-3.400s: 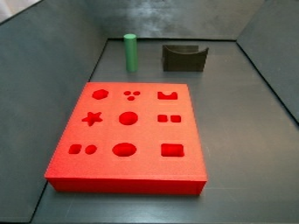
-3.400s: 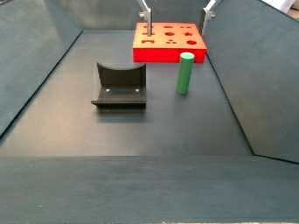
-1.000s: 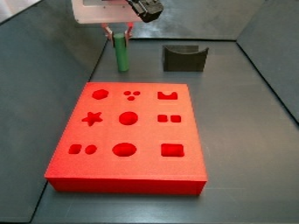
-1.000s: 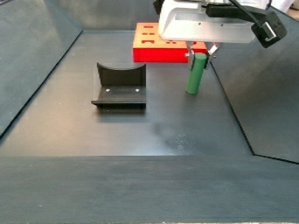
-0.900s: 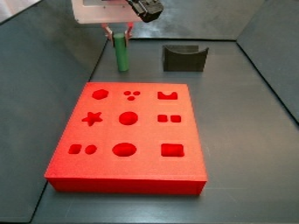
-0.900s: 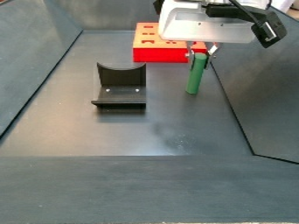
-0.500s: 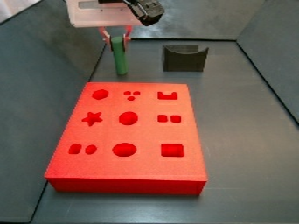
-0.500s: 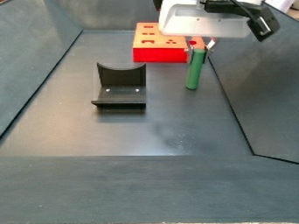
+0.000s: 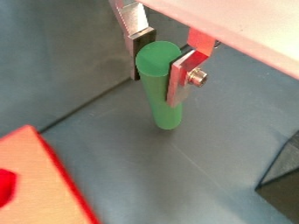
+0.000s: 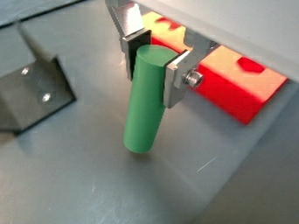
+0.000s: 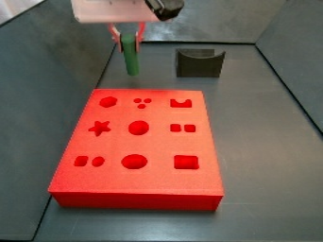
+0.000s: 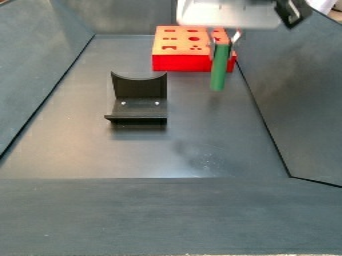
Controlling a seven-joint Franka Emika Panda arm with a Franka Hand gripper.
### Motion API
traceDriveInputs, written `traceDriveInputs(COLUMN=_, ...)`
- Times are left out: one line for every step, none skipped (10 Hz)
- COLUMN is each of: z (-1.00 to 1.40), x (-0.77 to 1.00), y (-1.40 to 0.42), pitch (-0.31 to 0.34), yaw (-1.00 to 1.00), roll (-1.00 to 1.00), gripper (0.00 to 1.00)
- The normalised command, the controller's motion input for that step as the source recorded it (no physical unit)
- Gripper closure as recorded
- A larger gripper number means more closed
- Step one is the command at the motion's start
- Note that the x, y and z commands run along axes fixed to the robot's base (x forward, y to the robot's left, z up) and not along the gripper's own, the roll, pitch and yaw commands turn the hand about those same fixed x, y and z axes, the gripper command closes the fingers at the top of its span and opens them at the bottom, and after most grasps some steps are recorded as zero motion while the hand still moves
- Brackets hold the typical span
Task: Pick up the round object. Move up. Move to above the board. Insert the round object.
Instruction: Pick up the round object.
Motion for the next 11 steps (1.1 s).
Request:
traceDriveInputs(z=1.0, x=-0.05, y=-0.13, pitch=0.159, yaw=-0.12, roll=-0.01, gripper=1.0)
traceDriveInputs(z=1.0, x=-0.3, y=-0.15, pitch=0.103, yaw=-0.16, roll=0.0, gripper=1.0)
traceDriveInputs(z=1.0, x=-0.22, y=-0.29, pitch=0.067, yaw=-0.23, roll=-0.03, gripper=1.0)
traceDriveInputs(z=0.91, x=-0.16, y=-0.3, pitch=0.021, yaw=-0.31, roll=-0.26, gripper=1.0)
traceDriveInputs(z=0.73, x=-0.17, y=-0.35, pitch=0.0, yaw=-0.29, roll=-0.38, gripper=1.0)
traceDriveInputs(z=0.61, x=-0.13, y=-0.41, pitch=0.0, yaw=-0.32, roll=-0.44, gripper=1.0)
traceDriveInputs(z=0.55, x=-0.08, y=-0.4, pitch=0.0, yaw=-0.25, roll=-0.5, gripper=1.0)
traceDriveInputs(z=0.51, x=-0.12, y=-0.36, pitch=0.0, yaw=-0.17, roll=-0.5, gripper=1.0)
traceDriveInputs(z=0.5, x=-0.2, y=-0.34, pitch=0.0, yaw=-0.2, roll=-0.5, gripper=1.0)
traceDriveInputs(z=0.49, x=-0.18, y=-0.32, pitch=0.0, yaw=-0.18, roll=-0.5, gripper=1.0)
traceDriveInputs(z=0.49, x=-0.15, y=-0.31, pitch=0.0, yaw=-0.17, roll=-0.5, gripper=1.0)
